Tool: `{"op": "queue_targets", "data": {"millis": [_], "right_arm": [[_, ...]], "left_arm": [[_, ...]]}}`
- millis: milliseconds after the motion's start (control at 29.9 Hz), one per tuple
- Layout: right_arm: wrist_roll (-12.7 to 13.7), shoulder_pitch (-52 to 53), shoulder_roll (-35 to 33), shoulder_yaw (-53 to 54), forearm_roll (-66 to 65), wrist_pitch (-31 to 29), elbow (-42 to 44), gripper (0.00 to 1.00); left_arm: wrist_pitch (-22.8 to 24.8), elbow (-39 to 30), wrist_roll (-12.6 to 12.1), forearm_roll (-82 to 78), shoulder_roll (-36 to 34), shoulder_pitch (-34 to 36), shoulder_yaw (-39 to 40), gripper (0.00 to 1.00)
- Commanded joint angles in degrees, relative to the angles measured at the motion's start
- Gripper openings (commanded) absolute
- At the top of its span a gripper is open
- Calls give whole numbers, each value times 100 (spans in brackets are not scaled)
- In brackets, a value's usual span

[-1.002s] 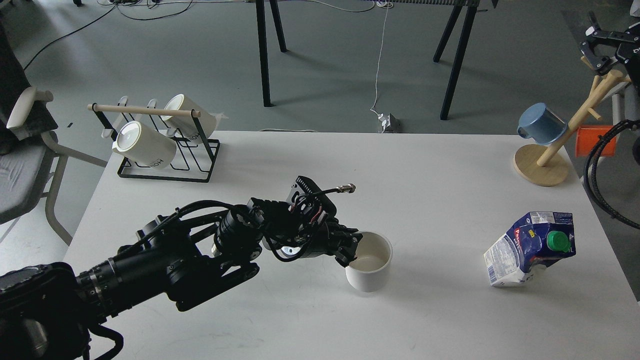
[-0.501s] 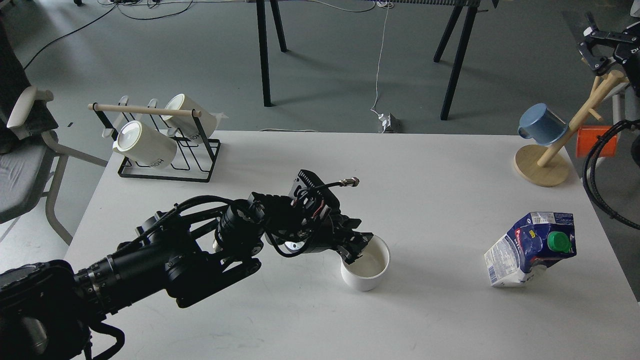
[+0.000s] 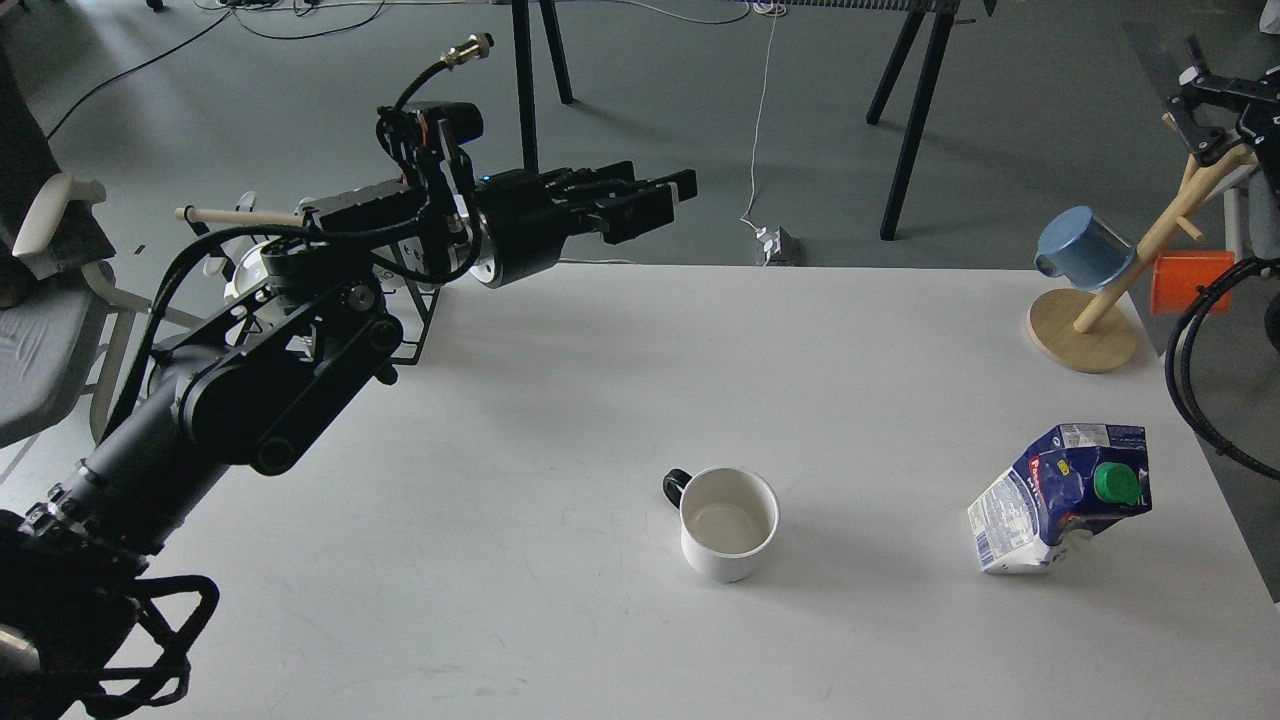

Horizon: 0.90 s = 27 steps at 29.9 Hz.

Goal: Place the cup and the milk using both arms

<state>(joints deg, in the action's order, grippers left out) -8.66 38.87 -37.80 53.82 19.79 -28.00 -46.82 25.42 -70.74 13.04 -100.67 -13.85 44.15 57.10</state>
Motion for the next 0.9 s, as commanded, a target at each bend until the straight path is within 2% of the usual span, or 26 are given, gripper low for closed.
{"op": "queue_targets", "data": {"millis": [0,67,234,468,535,635,735,869], "right_arm": [[-118,-370,-271,33,7,0,-713,99],[-206,-590,-534,50,7,0,-1073,100],[-224,-1161,-1194,208,261,0,-1549,100],[-224,-2601,-1906,226,1877,0,-2049,100],[-268,-3059,-1959,252,2002,0,-2226,100],[-504,-3752,-2029,357,2011,0,-2384,100],[-733,-4534,-2205,542,2046,0,-2306,99],[-751,-4897,-2162,507,2046,0,-1587,99]], "left_arm": [[24,-37,155,1520,-178,42,494,94],[68,-28,146,2433,-476,33,566,99],[-2,226,208,4473,-1013,-46,610,100],[24,631,164,7278,-1638,-310,592,100],[6,824,164,7666,-1621,-319,566,100],[-2,1105,181,8105,-1603,-319,627,100],[33,1439,102,9193,-1682,-319,671,100],[50,2045,-65,9899,-1665,-336,671,100]]}}
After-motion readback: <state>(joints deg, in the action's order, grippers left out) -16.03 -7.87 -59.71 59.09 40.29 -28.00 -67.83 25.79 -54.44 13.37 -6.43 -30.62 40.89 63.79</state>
